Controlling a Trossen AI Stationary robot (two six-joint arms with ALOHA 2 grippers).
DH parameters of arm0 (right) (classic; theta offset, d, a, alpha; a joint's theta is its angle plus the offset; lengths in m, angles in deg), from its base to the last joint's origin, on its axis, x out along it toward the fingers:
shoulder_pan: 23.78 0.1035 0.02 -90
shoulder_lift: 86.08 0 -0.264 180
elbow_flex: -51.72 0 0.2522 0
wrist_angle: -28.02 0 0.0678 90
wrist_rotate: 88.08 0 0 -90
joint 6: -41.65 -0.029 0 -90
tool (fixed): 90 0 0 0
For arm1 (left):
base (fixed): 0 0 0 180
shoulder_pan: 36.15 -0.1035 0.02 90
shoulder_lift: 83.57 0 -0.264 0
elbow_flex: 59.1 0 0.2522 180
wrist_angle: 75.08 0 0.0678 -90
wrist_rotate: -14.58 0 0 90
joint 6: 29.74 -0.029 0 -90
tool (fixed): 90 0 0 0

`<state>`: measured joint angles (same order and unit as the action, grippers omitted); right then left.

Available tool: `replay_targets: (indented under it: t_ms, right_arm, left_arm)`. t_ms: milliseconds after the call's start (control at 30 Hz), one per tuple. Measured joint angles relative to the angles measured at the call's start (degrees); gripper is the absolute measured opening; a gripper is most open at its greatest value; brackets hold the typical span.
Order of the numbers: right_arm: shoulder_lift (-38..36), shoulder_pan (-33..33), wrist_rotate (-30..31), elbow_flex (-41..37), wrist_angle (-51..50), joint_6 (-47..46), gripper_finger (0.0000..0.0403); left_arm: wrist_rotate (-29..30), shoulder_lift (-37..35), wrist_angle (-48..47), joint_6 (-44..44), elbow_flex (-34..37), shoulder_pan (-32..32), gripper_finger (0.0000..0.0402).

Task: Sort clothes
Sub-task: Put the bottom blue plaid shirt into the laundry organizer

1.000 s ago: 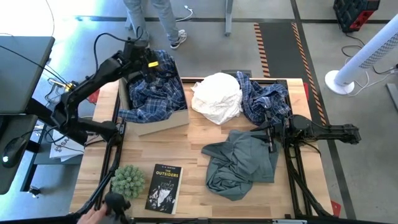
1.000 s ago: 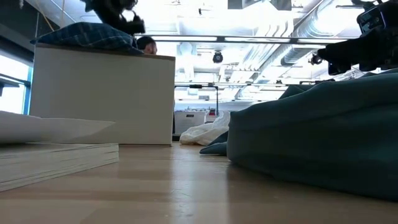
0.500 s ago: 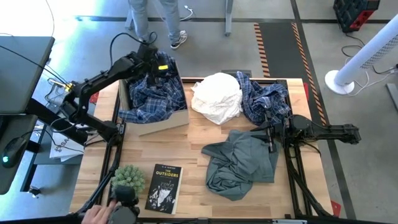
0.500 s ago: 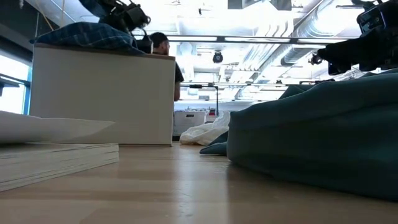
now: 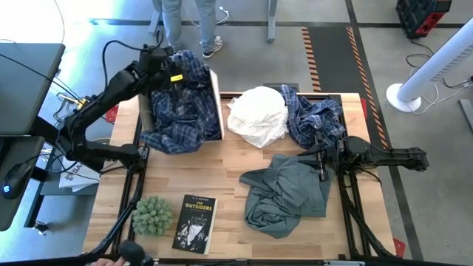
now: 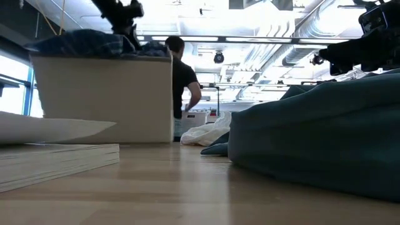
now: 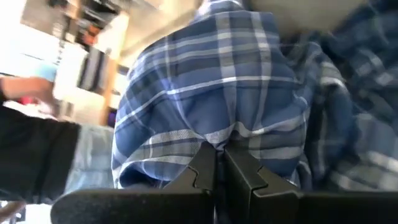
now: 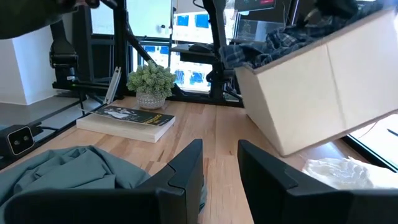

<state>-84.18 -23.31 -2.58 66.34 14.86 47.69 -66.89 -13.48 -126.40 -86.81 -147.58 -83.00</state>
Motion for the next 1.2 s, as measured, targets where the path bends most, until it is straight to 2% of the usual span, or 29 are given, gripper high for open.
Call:
replay_targets:
  t_ms: [133,233,433,700,967,1100,1200]
  right_arm:
    - [-0.01,0.0,0.01,0.0,0.0,-0.01,0.0099]
    - [0.01,0.0,-0.01,-0.02,0.0,-0.01,0.0099]
    - [-0.01,0.02,0.01,-0.02,0.0,-0.01,0.0099]
    - [0.0,0.01,0.0,-0.02,0.0,0.0,0.0099]
    - [-0.01,0.0,-0.01,-0.02,0.0,-0.01,0.0099]
    - [0.0,0.0,0.0,-0.02,0.0,-0.01,0.0099]
    - [0.0,0.01,-0.01,-0.02,0.0,-0.01,0.0099]
  left_arm:
    - [1.65,3.62,-3.68,-5.37,0.0,-1.8,0.0007]
    - [6.27,7.56,-1.46,-7.39,0.11,-2.26,0.0008]
    - [11.36,15.53,2.6,-21.15,-0.28,-1.42,0.0011]
    - [10.35,16.99,3.77,-18.54,-0.29,1.16,0.0019]
    - [7.72,11.49,3.14,-16.54,0.09,2.84,0.0101]
    - [6.37,9.01,2.08,-12.8,0.09,2.79,0.015]
    - [4.18,7.77,0.92,-8.56,0.09,2.77,0.0171]
